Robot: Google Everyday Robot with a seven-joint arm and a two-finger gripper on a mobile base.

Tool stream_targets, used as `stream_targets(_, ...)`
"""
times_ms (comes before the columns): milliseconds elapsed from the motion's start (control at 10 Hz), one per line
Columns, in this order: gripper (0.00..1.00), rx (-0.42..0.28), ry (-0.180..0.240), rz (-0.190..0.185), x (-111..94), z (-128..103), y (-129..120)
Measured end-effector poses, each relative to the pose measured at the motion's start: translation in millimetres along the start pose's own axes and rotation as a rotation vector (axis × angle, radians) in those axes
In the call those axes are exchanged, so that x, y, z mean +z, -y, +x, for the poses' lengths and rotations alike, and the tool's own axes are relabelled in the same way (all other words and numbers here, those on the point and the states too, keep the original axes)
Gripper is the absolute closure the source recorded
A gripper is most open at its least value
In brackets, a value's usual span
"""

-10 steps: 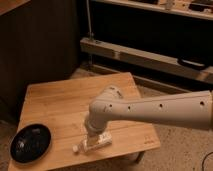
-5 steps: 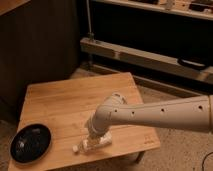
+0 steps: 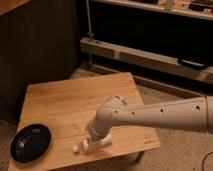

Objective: Place the bottle in the ceramic bowl

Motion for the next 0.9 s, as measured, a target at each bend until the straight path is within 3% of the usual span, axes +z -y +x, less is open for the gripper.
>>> stream_targets(400,0.35,0.029,0.000,-0.032,40.5,16.9,-5.4)
stream_targets(900,0.35,0.042,-0.011,-0.026,48.8,23.7,-1.5)
